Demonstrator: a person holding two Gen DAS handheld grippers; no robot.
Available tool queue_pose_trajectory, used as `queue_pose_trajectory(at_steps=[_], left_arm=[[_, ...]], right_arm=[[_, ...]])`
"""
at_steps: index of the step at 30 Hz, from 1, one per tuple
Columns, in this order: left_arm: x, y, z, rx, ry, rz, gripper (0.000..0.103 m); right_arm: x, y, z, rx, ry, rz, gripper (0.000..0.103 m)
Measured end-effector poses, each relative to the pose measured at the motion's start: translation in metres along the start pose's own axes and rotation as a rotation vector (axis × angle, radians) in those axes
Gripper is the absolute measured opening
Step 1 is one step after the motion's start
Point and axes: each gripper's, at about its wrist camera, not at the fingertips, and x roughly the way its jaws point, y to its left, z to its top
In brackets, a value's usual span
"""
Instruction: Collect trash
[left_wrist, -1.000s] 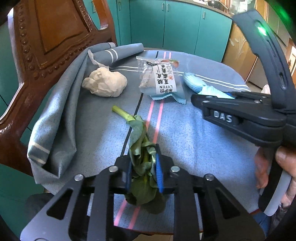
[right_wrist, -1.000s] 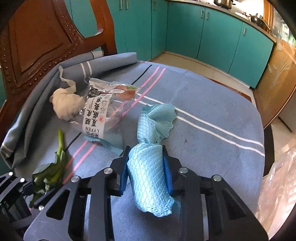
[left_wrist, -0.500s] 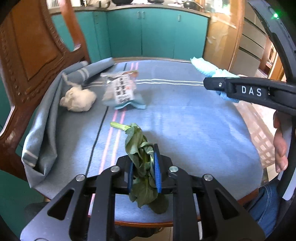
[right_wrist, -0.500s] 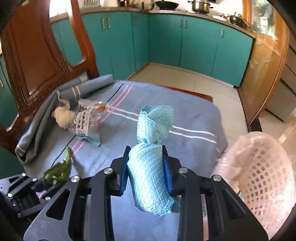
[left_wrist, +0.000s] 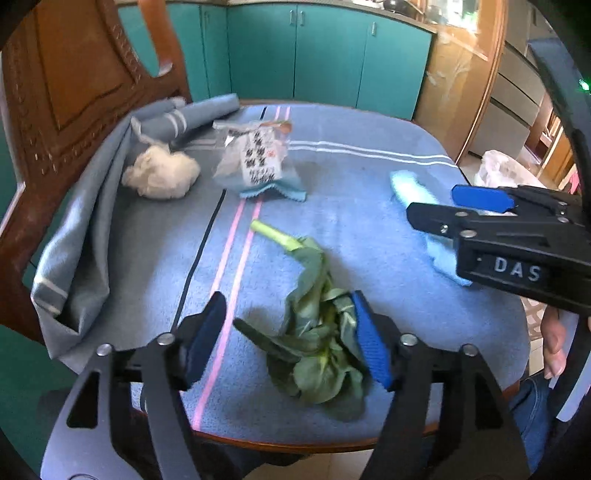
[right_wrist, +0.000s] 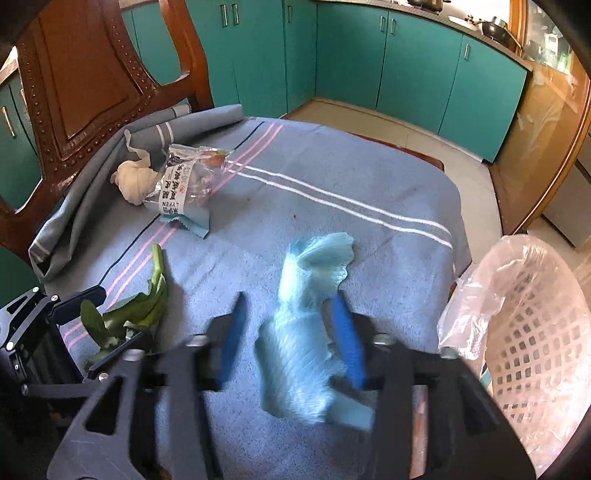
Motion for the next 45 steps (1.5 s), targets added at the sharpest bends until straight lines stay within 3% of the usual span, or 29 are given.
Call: queue_pose_trajectory(at_steps=[4,10,12,15,20,28,38,45], left_arm=[[0.005,-0.002,-0.003,0.010,0.015,-0.002,0.071],[0.003,-0.013,-0.004,0.061,0.011,-0.029,0.036],[-0.001,-0.018,-0.004,0.080,0.004,-0.027,0.024],[-0.010,-0.022,-0.002,0.097,-0.038,0.018,0.018],[-0.034,-0.020,0.004,0.091,-0.112,0.065,0.017],[-0.072,-0.031,0.017,0.111,-0.221,0.082,0.017],[-0.068,-0.086,0.035,0.191,-0.246,-0.044,0.017],[-0.058,-0.143,0.043,0.278,-0.240,-0.153,0.017]], right_arm=[[0.004,0.004,0.001,-0.022,0.008,-0.019,0.062],[0.023,0.012,0.000,-0.062,0.053,-0.062,0.060],[0.027,0.015,-0.002,-0.074,0.064,-0.059,0.044],[0.027,0.016,-0.002,-0.082,0.055,-0.054,0.032],[0.019,0.015,0.000,-0.067,0.020,-0.040,0.030],[-0.027,0.003,0.007,-0.024,-0.133,-0.012,0.029],[-0.073,-0.047,-0.004,0.072,-0.207,-0.045,0.029],[-0.109,-0.120,-0.040,0.266,-0.234,-0.087,0.029]])
